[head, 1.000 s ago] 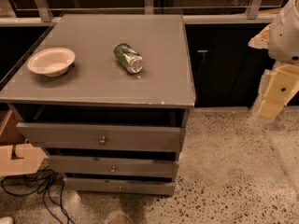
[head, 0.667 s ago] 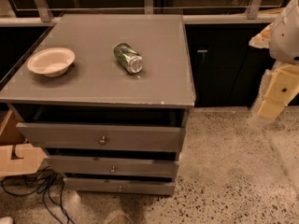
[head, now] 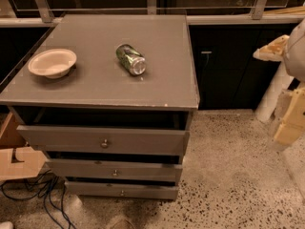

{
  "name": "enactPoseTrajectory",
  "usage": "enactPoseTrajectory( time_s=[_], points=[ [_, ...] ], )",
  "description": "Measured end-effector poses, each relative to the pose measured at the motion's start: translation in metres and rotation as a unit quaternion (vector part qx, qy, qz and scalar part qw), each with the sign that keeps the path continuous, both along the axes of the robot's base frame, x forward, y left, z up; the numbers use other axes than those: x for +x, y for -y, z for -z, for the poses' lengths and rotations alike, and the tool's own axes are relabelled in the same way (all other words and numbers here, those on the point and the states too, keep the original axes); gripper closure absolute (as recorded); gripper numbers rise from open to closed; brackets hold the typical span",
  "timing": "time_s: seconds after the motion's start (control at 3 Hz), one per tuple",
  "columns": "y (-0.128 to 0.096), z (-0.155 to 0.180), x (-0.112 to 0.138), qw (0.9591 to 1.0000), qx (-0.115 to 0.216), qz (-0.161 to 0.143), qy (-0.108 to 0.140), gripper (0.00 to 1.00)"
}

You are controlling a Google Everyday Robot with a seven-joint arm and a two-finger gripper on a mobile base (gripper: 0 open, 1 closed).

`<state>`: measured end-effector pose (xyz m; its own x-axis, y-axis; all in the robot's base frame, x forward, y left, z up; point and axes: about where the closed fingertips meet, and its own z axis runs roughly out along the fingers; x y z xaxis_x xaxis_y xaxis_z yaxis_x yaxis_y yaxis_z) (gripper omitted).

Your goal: Open top drawer

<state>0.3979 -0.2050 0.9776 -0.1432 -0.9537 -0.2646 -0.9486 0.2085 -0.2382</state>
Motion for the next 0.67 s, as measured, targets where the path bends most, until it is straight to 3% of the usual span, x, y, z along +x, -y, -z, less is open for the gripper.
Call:
enactPoseTrajectory(
  time_s=[0.33, 0.67],
  points=[
    [-0.0072, 0.0051, -0.0190, 0.9989, 0.026, -0.037, -0.013, 0.00],
    [-0.0079, 0.0091, -0.0165, 0.9990, 0.023, -0.036, -0.014, 0.00]
  ],
)
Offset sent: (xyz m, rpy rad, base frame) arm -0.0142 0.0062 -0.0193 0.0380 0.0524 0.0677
